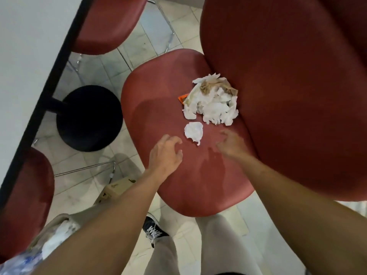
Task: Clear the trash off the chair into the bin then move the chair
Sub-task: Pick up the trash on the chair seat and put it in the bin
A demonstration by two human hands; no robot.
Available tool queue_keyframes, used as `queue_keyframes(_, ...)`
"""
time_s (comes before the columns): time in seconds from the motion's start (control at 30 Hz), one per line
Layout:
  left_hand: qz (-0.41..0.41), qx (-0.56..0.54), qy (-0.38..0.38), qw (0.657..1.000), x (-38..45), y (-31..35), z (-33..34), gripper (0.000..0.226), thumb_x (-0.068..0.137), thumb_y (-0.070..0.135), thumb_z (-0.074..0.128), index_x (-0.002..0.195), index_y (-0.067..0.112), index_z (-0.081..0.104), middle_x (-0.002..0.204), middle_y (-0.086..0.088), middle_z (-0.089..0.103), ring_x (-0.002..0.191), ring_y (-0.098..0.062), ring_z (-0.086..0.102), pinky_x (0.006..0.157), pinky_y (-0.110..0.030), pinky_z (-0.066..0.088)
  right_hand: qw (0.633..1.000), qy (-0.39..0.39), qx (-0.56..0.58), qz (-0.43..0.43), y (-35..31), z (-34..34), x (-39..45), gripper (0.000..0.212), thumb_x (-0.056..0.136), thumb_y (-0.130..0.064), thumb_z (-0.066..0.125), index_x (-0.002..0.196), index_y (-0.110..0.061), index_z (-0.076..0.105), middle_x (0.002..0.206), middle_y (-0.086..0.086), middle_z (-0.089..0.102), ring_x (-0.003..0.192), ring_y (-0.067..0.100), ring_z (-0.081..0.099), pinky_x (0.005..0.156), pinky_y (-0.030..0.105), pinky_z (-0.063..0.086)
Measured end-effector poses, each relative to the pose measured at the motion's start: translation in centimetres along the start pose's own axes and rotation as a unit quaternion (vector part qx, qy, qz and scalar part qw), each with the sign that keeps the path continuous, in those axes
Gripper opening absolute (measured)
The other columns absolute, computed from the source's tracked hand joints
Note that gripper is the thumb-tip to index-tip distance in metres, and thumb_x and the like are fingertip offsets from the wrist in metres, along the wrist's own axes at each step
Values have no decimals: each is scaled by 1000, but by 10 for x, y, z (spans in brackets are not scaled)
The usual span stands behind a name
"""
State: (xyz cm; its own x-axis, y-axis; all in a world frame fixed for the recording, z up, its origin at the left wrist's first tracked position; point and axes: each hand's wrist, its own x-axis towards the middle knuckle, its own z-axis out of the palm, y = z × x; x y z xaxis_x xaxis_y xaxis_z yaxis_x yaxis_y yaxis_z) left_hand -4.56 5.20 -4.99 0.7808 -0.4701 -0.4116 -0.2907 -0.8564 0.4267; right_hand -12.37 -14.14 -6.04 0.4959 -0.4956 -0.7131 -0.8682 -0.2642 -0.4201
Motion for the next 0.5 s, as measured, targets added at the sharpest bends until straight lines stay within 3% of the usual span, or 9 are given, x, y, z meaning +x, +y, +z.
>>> queue_keyframes(0.1, 11, 21, -17, 1000, 35, 25, 14, 34, 83, 24, 65, 117, 27, 63, 115, 0, 57, 107, -23, 57, 86, -35, 47, 999, 21, 26, 6, 8, -19, 35, 52, 79, -22, 62, 131, -30, 54, 125, 2, 62, 112, 23, 61, 97, 35, 50)
queue_keyframes(0.17, 12, 18, -33, 999, 58, 35, 25, 37, 81, 21, 64, 118, 26, 63, 117, -1, 58, 109, -24, 57, 84, -34, 47, 999, 33, 31, -7, 15, -26, 59, 55, 77, -31, 61, 131, -35, 52, 122, 3, 63, 110, 23, 62, 96, 37, 51)
queue_keyframes(0.27, 17, 19, -68, 997, 86, 42, 45, 42, 82, 20, 64, 123, 26, 61, 128, -3, 53, 115, -26, 54, 90, -34, 46, 999, 8, -24, -45, 24, -30, 89, 57, 82, -22, 58, 137, -33, 49, 130, 13, 53, 116, 28, 56, 101, 33, 44)
queue_keyframes(0.33, 30, 42, -114, 992, 101, 40, 61, 50, 83, 21, 65, 131, 29, 55, 139, -6, 43, 125, -28, 48, 98, -38, 46, 997, -10, -49, -59, 30, -28, 109, 61, 82, -17, 55, 141, -32, 45, 138, 15, 44, 121, 31, 50, 103, 35, 43)
queue_keyframes(0.4, 41, 78, -184, 979, 110, 35, 77, 60, 85, 24, 66, 140, 36, 43, 154, -9, 19, 139, -29, 32, 104, -43, 42, 995, -24, -66, -76, 37, -23, 124, 63, 83, -16, 55, 142, -31, 43, 144, 15, 36, 127, 32, 46, 105, 39, 42)
queue_keyframes(0.47, 46, 121, -233, 964, 115, 28, 89, 68, 86, 22, 67, 144, 39, 35, 159, -9, -2, 146, -29, 15, 108, -45, 39, 993, -32, -72, -91, 42, -17, 131, 59, 82, -14, 57, 139, -27, 48, 145, 14, 38, 129, 32, 45, 106, 39, 41)
queue_keyframes(0.5, 46, 140, -241, 959, 114, 26, 93, 70, 86, 19, 67, 145, 37, 35, 159, -11, -1, 144, -31, 15, 109, -44, 38, 992, -31, -73, -99, 46, -14, 132, 54, 82, -12, 59, 135, -24, 53, 141, 12, 45, 127, 31, 47, 104, 38, 42)
